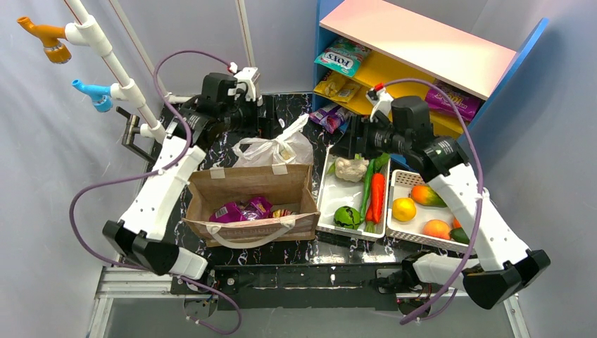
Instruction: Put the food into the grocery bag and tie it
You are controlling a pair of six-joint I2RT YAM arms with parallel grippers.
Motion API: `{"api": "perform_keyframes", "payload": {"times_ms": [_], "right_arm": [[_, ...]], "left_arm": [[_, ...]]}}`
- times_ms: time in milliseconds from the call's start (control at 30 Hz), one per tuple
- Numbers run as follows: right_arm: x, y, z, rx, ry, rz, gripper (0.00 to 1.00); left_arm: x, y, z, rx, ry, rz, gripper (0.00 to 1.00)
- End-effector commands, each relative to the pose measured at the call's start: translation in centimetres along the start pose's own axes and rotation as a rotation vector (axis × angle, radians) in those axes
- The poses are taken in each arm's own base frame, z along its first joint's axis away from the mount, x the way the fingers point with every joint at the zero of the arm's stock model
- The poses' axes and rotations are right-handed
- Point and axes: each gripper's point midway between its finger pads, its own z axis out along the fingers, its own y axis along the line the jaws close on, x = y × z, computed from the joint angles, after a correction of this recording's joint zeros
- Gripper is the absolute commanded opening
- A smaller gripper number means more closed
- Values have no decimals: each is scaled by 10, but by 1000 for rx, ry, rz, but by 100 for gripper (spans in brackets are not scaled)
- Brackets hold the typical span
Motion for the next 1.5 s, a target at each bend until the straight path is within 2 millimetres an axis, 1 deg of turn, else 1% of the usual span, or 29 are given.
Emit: {"api": "perform_keyframes", "payload": {"times_ms": [0,67,200,300,400,500,600,667,767,800,867,933,1000,1033,1100,1267,1367,1467], "right_arm": [[24,20,-13,-84,22,-79,79],[38,31,-14,-121,37,-123,80],[61,41,-9,-130,81,-181,82],[71,53,-2,-151,114,-203,84],[80,63,7,-154,144,-229,85],[87,61,17,-109,168,-223,85],[89,51,28,-27,178,-179,85],[91,52,33,-21,188,-179,85],[95,53,39,-24,207,-187,76],[96,53,41,-22,216,-190,71],[100,49,43,-5,236,-195,51],[103,43,42,17,250,-204,23],[107,37,39,37,261,-217,8],[108,35,37,44,266,-221,4],[110,32,33,53,262,-229,1],[110,29,29,50,244,-246,1],[111,28,29,55,254,-254,1],[112,26,29,60,265,-261,1]], "left_arm": [[-23,-3,4,21,-43,83,98],[-24,-3,9,19,-39,86,98],[-21,-2,16,21,-21,95,98],[-14,-3,20,31,3,119,98],[-3,-4,26,41,38,148,98],[7,0,32,12,62,166,98],[12,2,38,-6,76,184,98],[16,2,43,-12,89,185,98],[19,3,47,-18,96,185,98],[19,3,49,-21,99,186,98],[21,5,51,-31,110,193,98],[24,11,52,-69,120,214,98],[28,15,52,-94,127,248,98],[31,16,53,-99,135,266,98],[37,20,56,-109,160,295,98],[49,26,72,-124,213,293,98],[56,29,81,-132,242,280,90],[62,30,87,-139,259,264,75]]}}
